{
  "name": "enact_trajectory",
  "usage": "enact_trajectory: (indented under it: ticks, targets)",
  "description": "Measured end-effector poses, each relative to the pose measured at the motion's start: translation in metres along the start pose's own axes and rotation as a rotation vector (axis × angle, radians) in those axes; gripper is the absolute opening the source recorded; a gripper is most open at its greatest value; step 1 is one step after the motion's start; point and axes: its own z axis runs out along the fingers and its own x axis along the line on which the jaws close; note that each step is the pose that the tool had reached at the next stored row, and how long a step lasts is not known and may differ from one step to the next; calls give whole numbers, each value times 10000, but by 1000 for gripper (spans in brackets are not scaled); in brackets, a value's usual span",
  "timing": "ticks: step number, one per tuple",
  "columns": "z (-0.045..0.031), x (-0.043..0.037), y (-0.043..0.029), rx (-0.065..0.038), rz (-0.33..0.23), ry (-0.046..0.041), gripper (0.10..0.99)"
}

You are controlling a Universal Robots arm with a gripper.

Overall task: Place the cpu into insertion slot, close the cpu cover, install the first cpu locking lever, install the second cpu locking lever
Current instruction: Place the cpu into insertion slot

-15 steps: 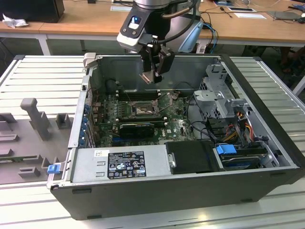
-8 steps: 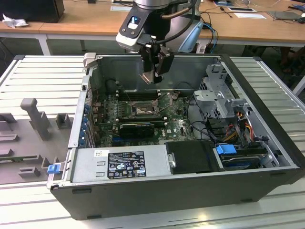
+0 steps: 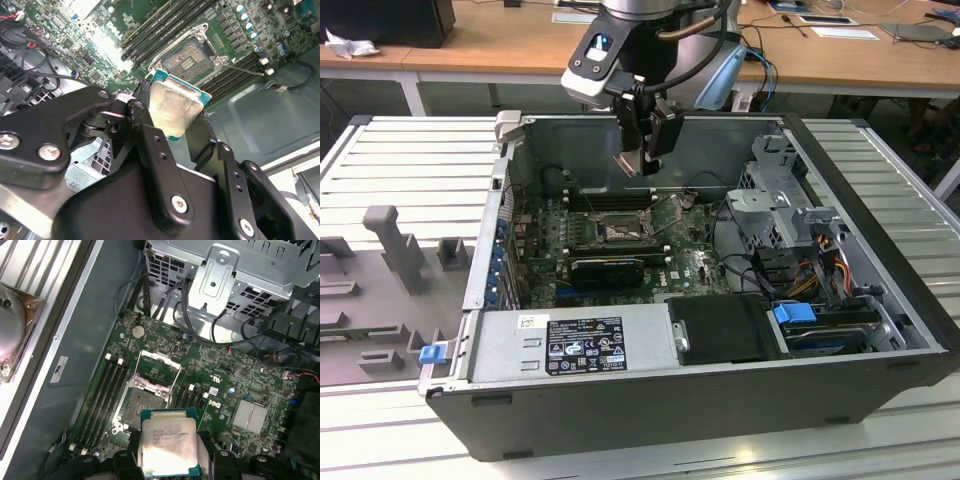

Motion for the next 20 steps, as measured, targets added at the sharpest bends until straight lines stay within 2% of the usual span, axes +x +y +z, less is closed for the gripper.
enact_trajectory:
  ticks: [12,16,19,20]
  targets:
    - [27,0,-2,-8,530,-50,529]
    - [64,-1,-5,-21,1226,-113,529]
    - [108,-2,-9,-36,2129,-191,529]
    - [115,-2,-10,-38,2185,-195,529]
